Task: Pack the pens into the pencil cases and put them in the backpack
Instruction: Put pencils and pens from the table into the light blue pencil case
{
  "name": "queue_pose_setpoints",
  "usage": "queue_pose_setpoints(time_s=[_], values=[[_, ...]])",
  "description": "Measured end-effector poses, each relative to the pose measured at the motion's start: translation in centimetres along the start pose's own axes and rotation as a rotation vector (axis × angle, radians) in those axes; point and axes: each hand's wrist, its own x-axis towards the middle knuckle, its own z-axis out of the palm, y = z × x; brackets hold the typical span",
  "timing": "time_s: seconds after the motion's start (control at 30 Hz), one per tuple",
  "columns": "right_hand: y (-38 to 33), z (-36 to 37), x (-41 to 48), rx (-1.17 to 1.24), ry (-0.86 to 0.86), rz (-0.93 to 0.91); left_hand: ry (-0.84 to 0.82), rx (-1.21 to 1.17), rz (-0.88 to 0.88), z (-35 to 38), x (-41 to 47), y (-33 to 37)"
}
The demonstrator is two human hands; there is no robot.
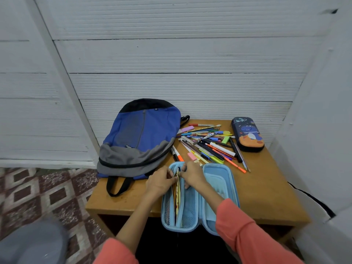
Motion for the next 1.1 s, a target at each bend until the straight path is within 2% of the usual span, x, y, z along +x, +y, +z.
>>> queue_pose_setpoints(time_s=[0.1, 0.27, 0.53, 1.1], values=[[-0.2, 0.1, 0.1, -0.036, 0.011, -0.013, -0.023, -0.003, -0.004, -0.1, 0.1, 0.0], [-0.9, -0.7, 0.2, -0.138, -0.132, 0.065, -0.026, -0.012, -0.009, -0.1, 0.1, 0.0], [-1.5, 0.1, -0.2, -0.257, 0.001, -0.051, -0.057, -0.011, 0.004, -0.3, 0.3, -0.3], [-1.2, 0.2, 0.1, -0.349, 0.041, -0.063, -0.078, -0.024, -0.008, -0.4, 0.3, -0.2]])
